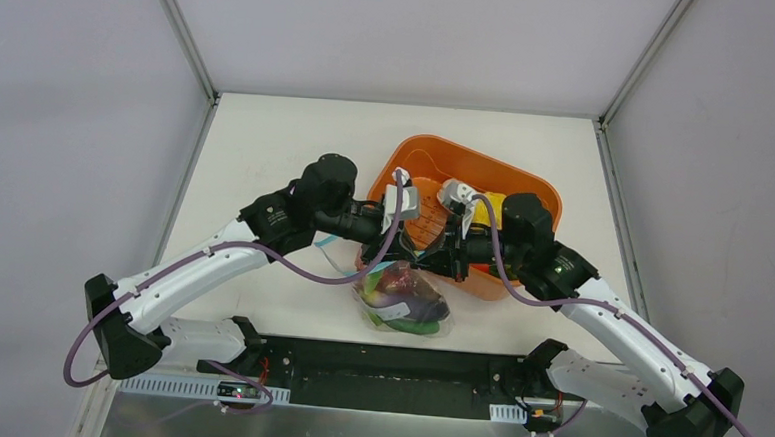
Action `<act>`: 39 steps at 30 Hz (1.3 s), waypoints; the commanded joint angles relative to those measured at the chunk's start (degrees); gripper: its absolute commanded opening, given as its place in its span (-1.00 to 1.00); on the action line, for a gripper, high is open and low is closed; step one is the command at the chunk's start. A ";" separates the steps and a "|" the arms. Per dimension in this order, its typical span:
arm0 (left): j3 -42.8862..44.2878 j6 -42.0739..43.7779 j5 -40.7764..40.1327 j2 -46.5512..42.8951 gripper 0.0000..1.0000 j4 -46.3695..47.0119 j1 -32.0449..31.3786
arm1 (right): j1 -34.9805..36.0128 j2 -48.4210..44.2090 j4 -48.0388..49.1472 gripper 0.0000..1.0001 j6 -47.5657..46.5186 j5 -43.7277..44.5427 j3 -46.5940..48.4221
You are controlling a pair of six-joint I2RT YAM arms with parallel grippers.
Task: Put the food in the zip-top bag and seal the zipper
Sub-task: Zip the zipper food storage bag at the center of the board.
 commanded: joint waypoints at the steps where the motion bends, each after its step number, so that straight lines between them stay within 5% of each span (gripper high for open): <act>1: 0.93 0.78 -1.18 -2.30 -0.96 0.37 -0.34 | 0.10 -1.46 2.65 -1.00 -1.00 -0.66 0.08; 39: -6.96 -0.77 -14.02 -12.64 -1.00 -4.05 1.88 | 0.10 -5.89 6.43 -1.00 0.01 0.81 -4.59</act>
